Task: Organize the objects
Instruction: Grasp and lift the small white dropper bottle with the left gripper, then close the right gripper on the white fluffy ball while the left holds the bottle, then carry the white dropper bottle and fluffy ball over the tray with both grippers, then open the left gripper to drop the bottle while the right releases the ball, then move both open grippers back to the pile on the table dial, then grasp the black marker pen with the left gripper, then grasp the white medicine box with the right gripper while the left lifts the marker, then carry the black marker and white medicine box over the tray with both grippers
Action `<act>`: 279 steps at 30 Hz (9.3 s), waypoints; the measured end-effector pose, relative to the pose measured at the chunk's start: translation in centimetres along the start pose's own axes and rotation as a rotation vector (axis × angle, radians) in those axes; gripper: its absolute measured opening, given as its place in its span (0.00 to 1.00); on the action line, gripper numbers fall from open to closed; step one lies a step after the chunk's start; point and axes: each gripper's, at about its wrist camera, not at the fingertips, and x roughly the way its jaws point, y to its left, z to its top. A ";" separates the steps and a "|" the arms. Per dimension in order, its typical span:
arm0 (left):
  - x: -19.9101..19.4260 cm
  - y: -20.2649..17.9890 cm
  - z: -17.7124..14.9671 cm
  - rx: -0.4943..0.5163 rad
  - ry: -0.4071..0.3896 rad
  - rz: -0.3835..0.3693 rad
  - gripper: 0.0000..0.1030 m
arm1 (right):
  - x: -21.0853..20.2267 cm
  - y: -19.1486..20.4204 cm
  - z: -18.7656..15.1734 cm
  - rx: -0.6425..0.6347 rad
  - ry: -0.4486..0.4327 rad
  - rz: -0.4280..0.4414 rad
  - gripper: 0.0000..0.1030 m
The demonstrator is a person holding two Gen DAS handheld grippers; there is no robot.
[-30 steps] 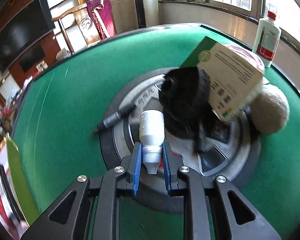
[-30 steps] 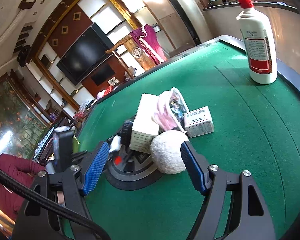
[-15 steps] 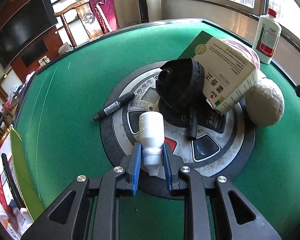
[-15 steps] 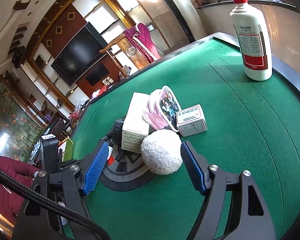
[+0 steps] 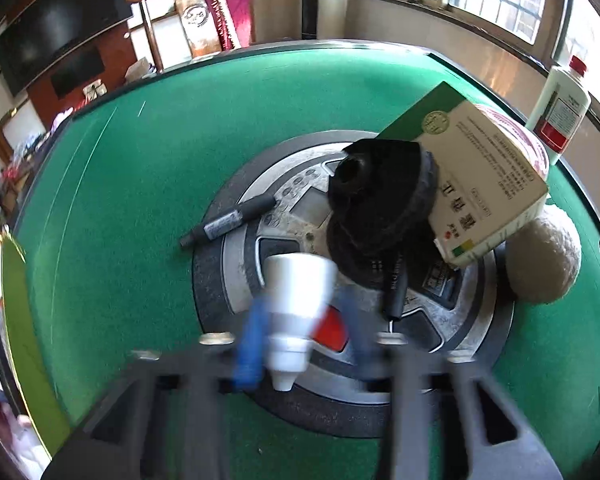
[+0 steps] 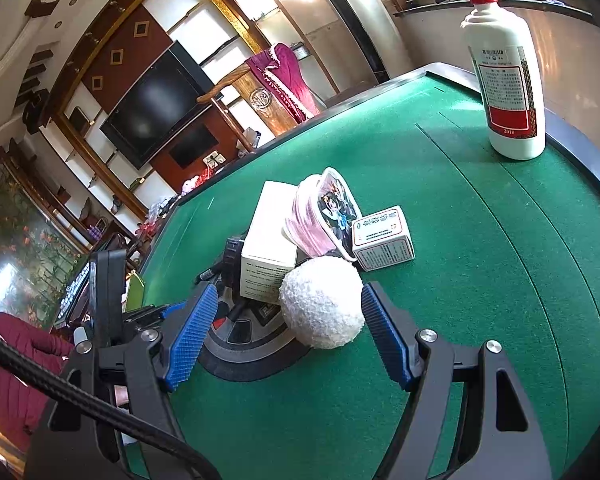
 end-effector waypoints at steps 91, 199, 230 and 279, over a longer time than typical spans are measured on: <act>-14.7 9.9 -7.9 -0.243 -0.471 0.187 0.22 | 3.6 14.7 -8.4 -0.426 0.044 0.106 0.54; 2.6 3.1 3.4 0.149 0.058 0.118 0.09 | 0.2 0.2 -0.4 0.008 -0.039 0.040 0.78; -4.6 2.0 -8.7 0.023 -0.037 0.014 0.09 | 9.4 -2.8 3.0 -0.208 0.119 -0.439 0.43; -10.1 3.7 -7.2 -0.031 -0.310 0.161 0.09 | 4.4 11.0 -5.7 -0.440 0.054 -0.019 0.44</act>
